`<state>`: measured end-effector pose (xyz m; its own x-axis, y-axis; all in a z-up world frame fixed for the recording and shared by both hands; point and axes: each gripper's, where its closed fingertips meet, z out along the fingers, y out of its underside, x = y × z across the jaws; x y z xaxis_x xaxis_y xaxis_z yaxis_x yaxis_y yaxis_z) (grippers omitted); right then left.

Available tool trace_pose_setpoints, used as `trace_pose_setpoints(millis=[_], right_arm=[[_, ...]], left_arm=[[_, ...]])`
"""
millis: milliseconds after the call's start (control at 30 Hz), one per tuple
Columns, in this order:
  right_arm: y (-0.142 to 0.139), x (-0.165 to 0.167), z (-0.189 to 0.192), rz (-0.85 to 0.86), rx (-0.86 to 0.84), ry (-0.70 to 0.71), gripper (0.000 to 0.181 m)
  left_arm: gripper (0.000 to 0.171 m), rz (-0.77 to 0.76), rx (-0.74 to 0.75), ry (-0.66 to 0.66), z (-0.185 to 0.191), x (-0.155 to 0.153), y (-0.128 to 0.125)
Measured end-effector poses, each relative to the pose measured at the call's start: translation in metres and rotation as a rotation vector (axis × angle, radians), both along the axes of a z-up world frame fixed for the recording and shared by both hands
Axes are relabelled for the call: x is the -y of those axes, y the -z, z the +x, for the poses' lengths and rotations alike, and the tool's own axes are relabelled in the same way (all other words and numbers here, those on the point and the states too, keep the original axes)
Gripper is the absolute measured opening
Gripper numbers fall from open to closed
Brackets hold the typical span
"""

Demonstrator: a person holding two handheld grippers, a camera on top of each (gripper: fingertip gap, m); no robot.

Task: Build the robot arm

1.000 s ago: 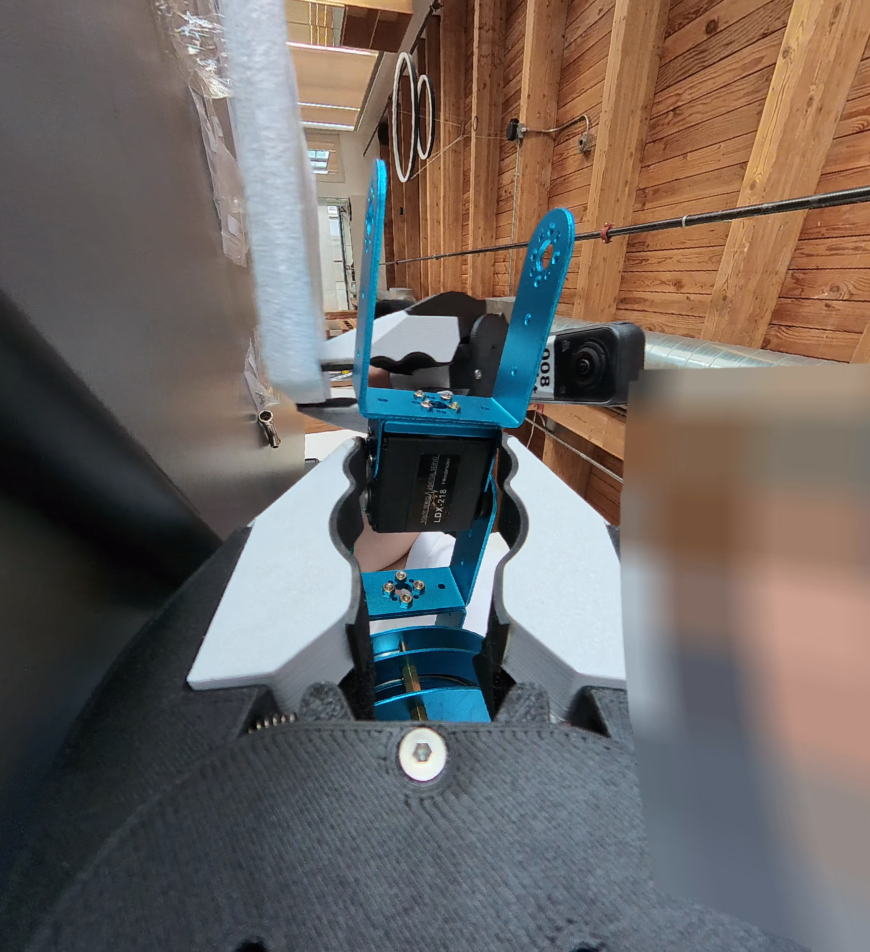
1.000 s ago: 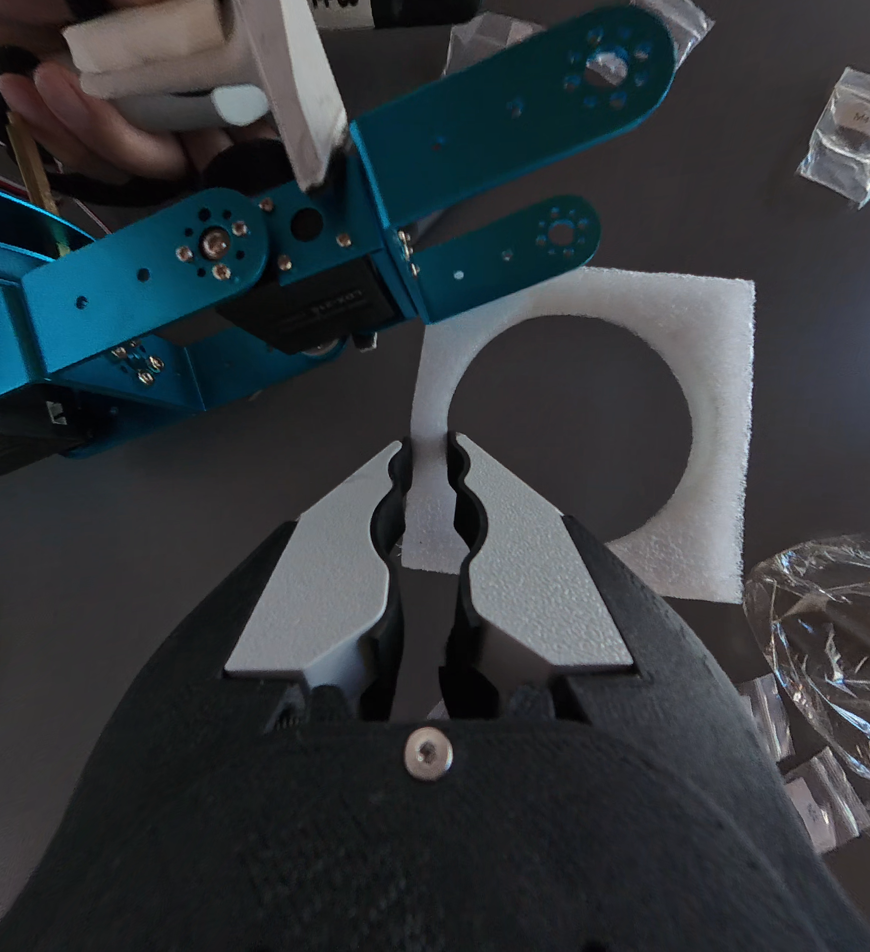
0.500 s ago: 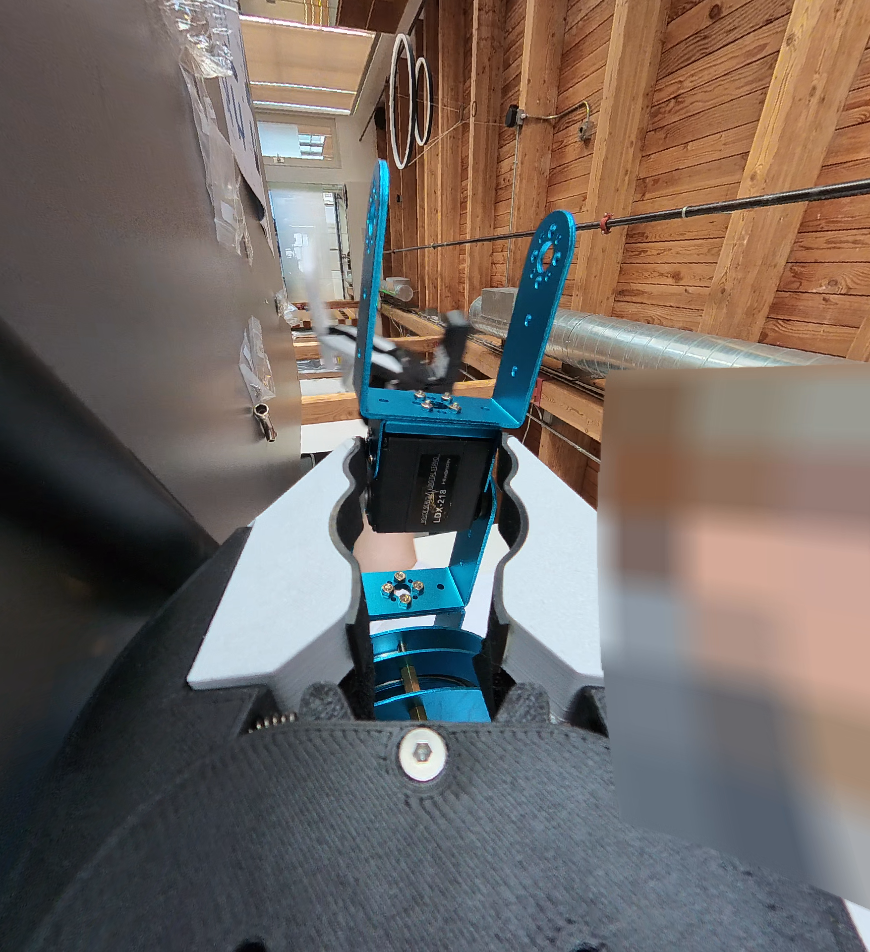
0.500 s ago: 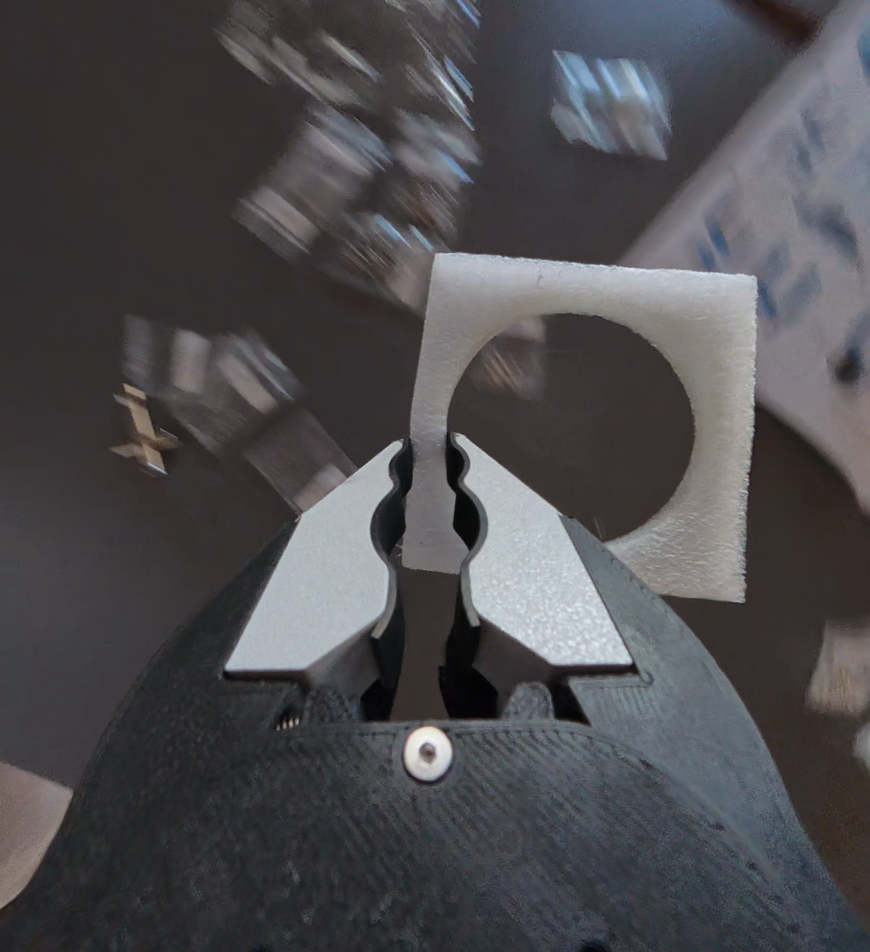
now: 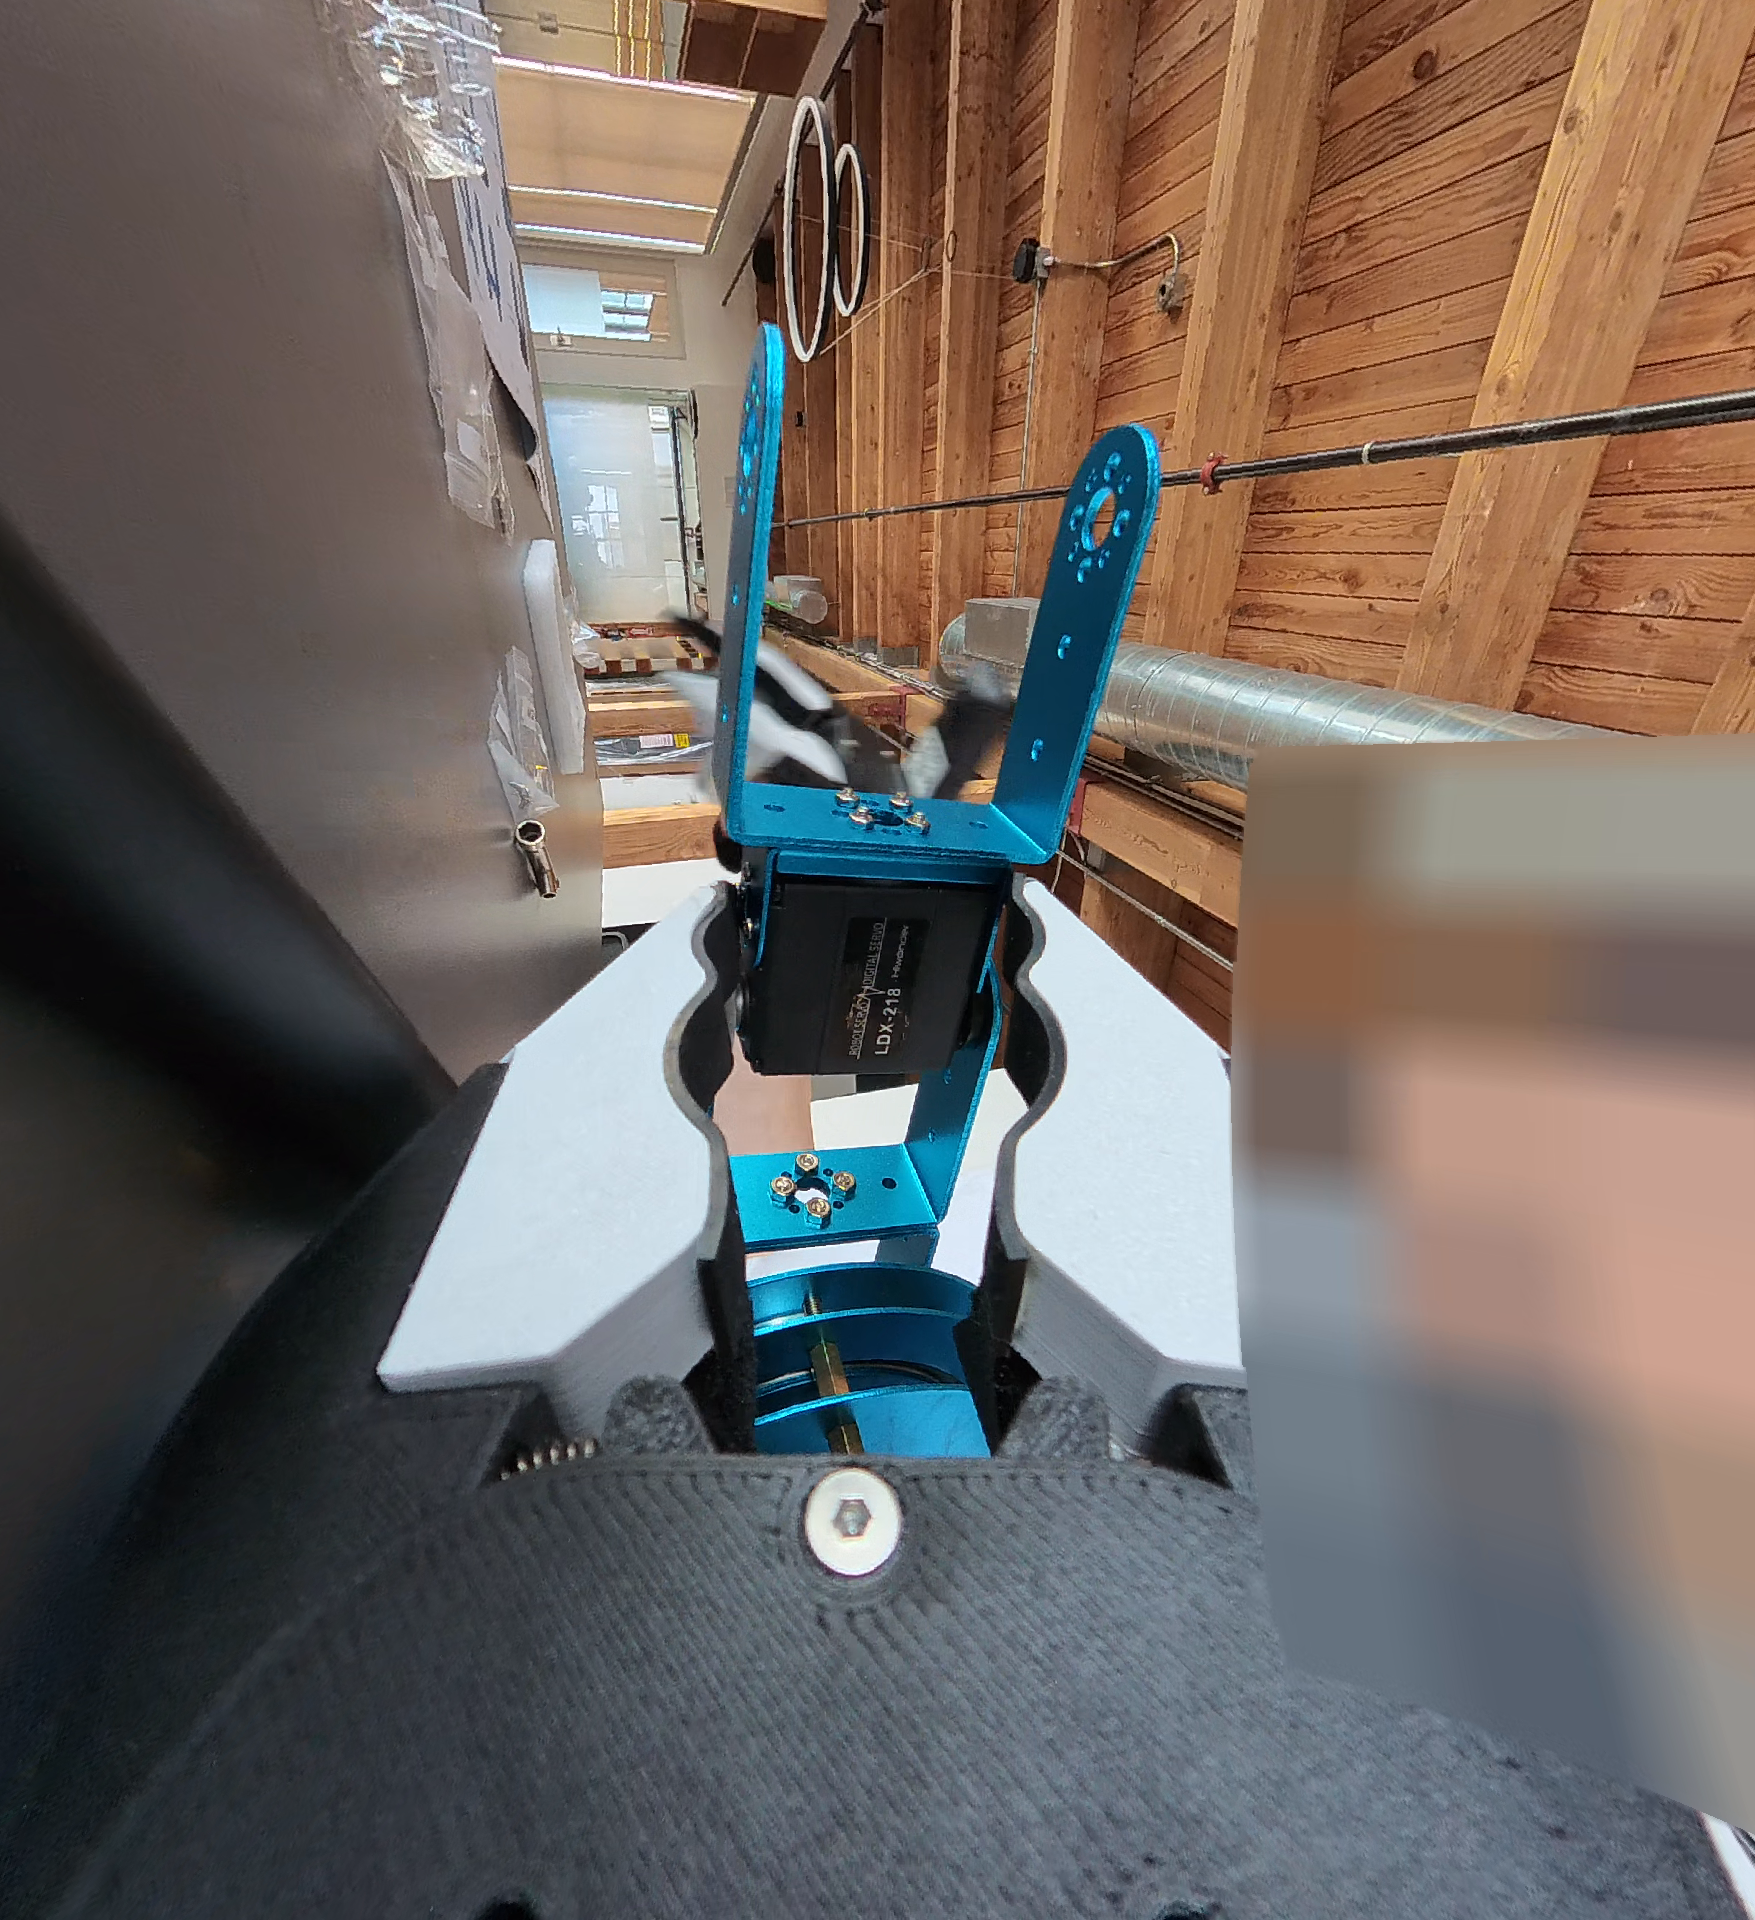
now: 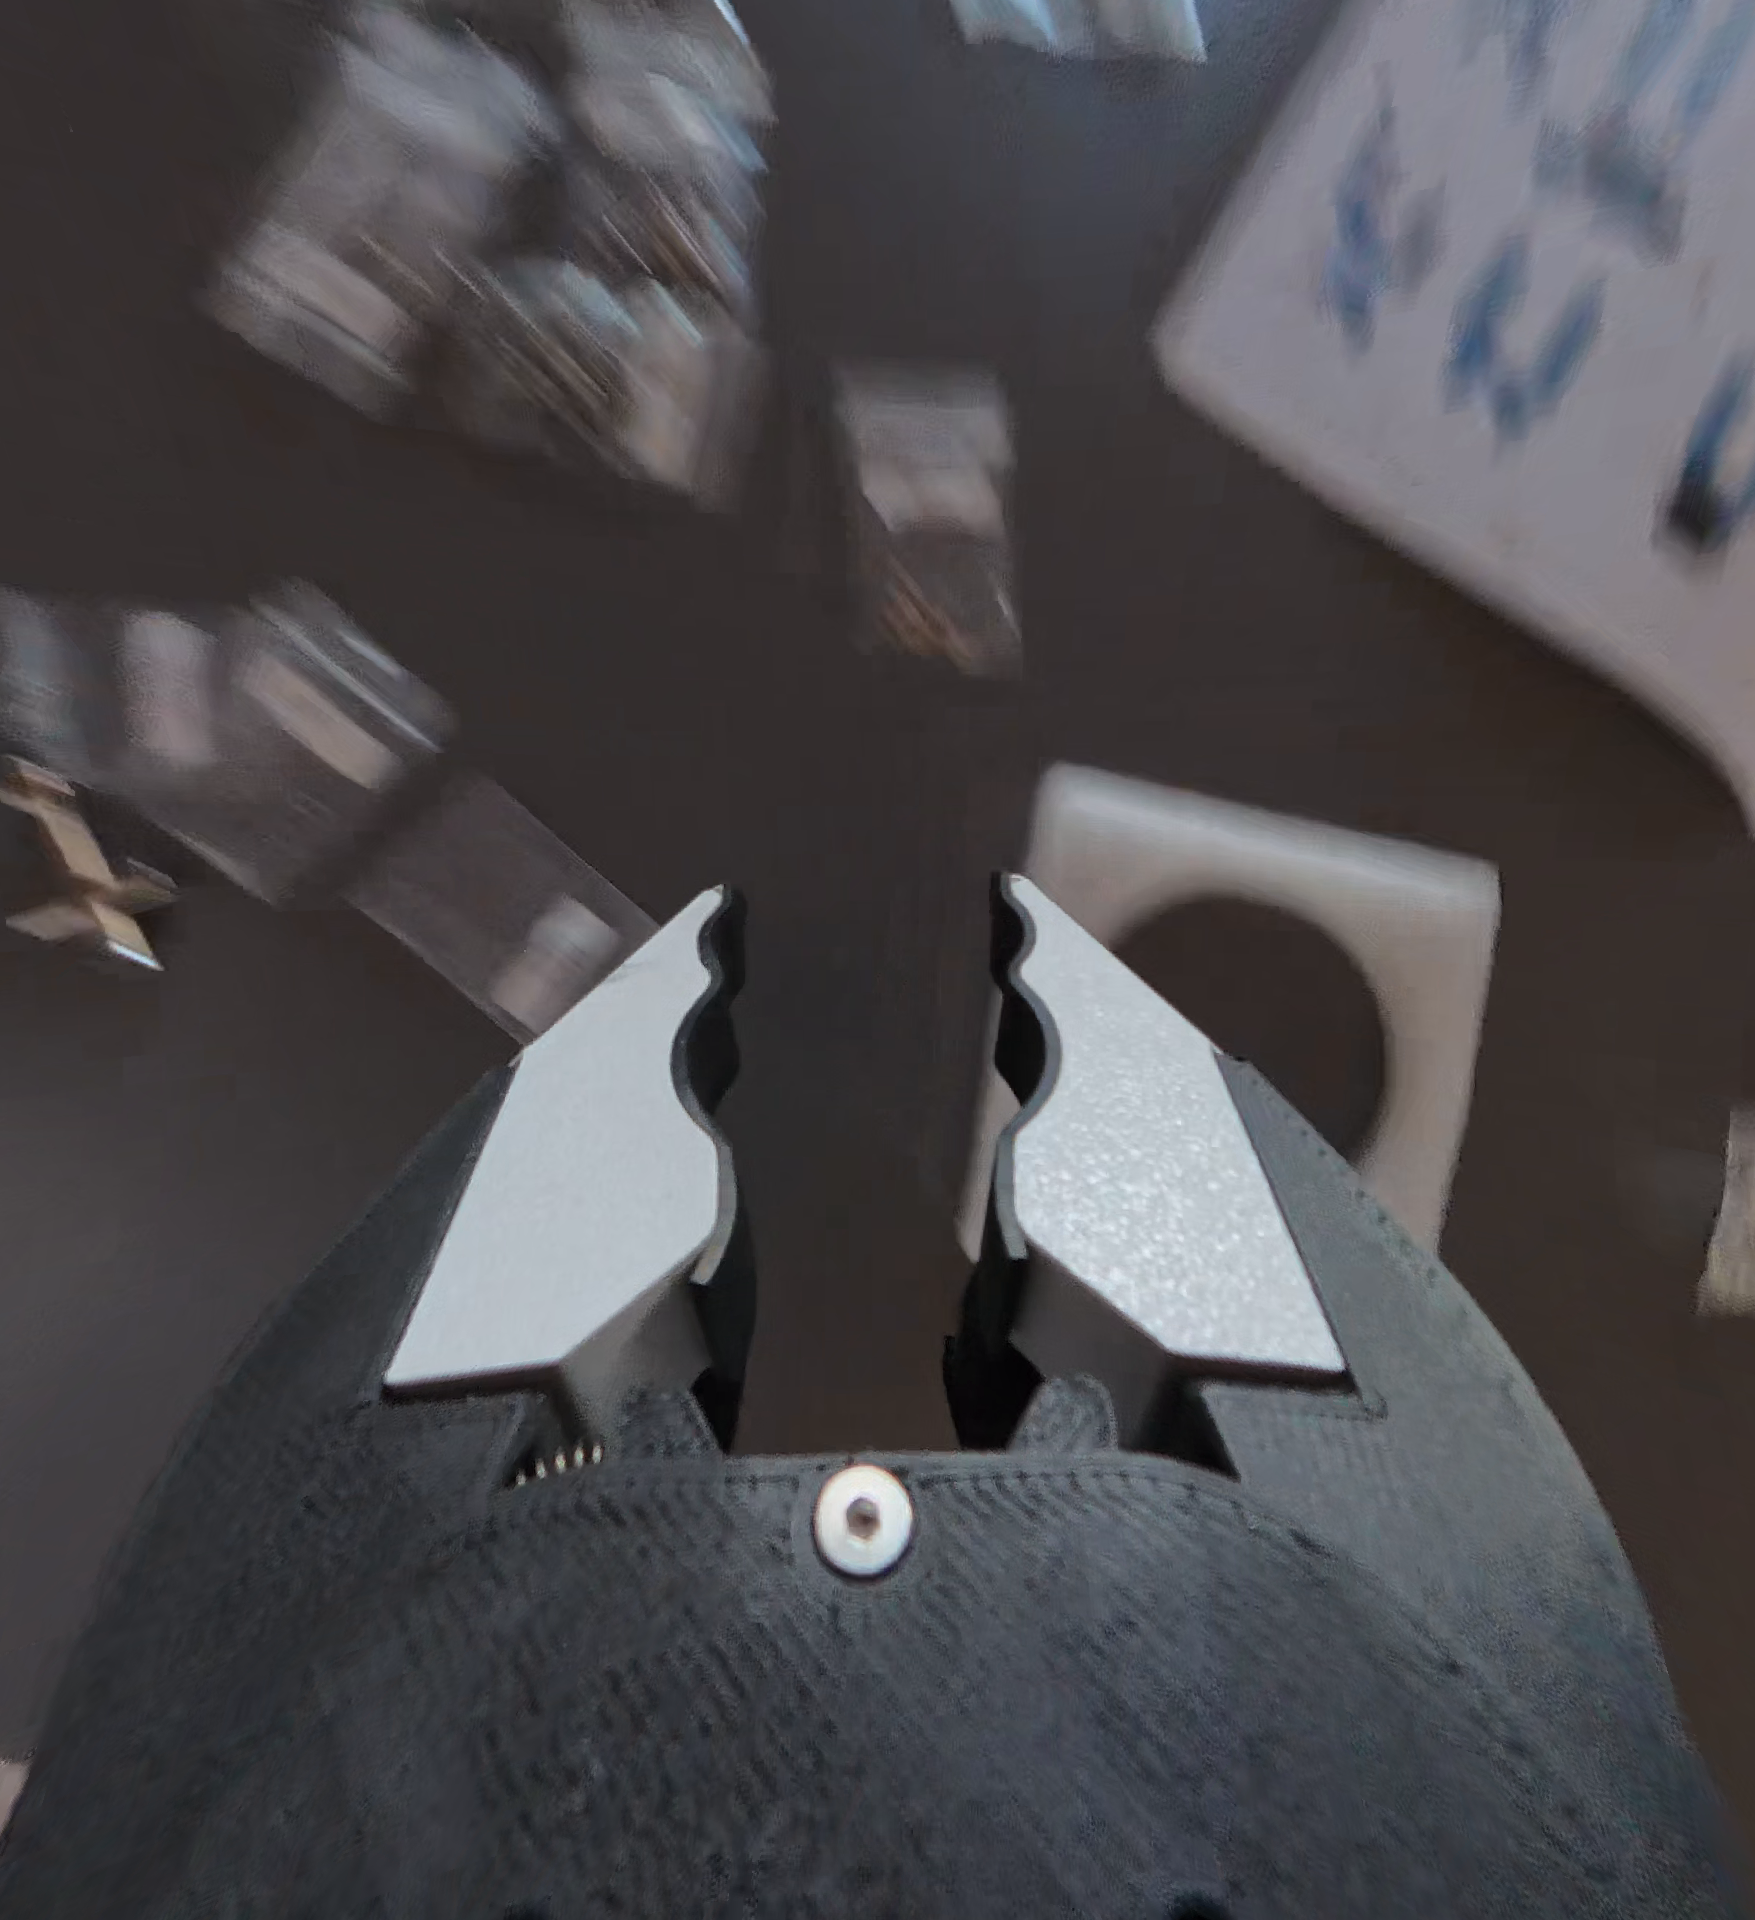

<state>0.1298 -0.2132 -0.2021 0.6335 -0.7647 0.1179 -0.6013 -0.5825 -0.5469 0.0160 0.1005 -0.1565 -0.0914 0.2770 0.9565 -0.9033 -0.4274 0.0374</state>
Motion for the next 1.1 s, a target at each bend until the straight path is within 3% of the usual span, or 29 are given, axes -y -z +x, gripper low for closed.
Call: trace_pose_setpoints(millis=[33, 100, 167, 267, 333, 500, 567, 633, 733, 933, 1033, 1100], right_arm=[[-0.014, -0.037, 0.000, 0.044, 0.063, -0.076, 0.049], [-0.039, -0.136, -0.020, 0.273, 0.091, -0.291, 0.048], [-0.052, -0.227, -0.065, 0.546, -0.050, -0.537, 0.048], [-0.047, -0.291, -0.114, 0.744, -0.387, -0.685, 0.048], [-0.042, -0.301, -0.132, 0.791, -0.559, -0.699, 0.050], [-0.046, -0.297, -0.135, 0.930, -0.658, -0.614, 0.047], [-0.050, -0.294, -0.122, 0.937, -0.552, -0.617, 0.045], [-0.060, -0.292, -0.099, 0.963, -0.343, -0.629, 0.042], [-0.073, -0.287, -0.070, 1.001, -0.174, -0.666, 0.023], [-0.060, -0.306, -0.006, 0.796, -0.160, -0.786, 0.001], [-0.054, -0.338, 0.010, 0.654, -0.367, -0.819, 0.011], [-0.054, -0.359, 0.006, 0.468, -0.440, -0.889, 0.021]], left_arm=[[0.050, 0.001, 0.001, -0.001, 0.000, 0.000, 0.000], [0.050, 0.000, 0.000, -0.003, 0.000, -0.001, 0.000], [0.050, 0.000, 0.000, -0.005, 0.000, -0.001, 0.000], [0.050, 0.000, -0.001, -0.006, 0.000, -0.001, 0.000], [0.050, 0.001, 0.001, -0.008, 0.000, -0.001, 0.000], [0.050, 0.006, 0.014, -0.001, -0.001, -0.001, -0.002], [0.050, 0.005, 0.018, 0.005, -0.002, 0.000, -0.003], [0.050, 0.003, 0.026, 0.011, -0.002, 0.001, -0.003], [0.050, 0.002, 0.028, 0.014, -0.003, 0.003, -0.004], [0.050, 0.002, 0.032, 0.005, -0.003, 0.002, -0.005], [0.050, 0.000, 0.030, 0.004, -0.003, 0.002, -0.004], [0.050, 0.001, 0.031, 0.005, -0.003, 0.002, -0.004]])
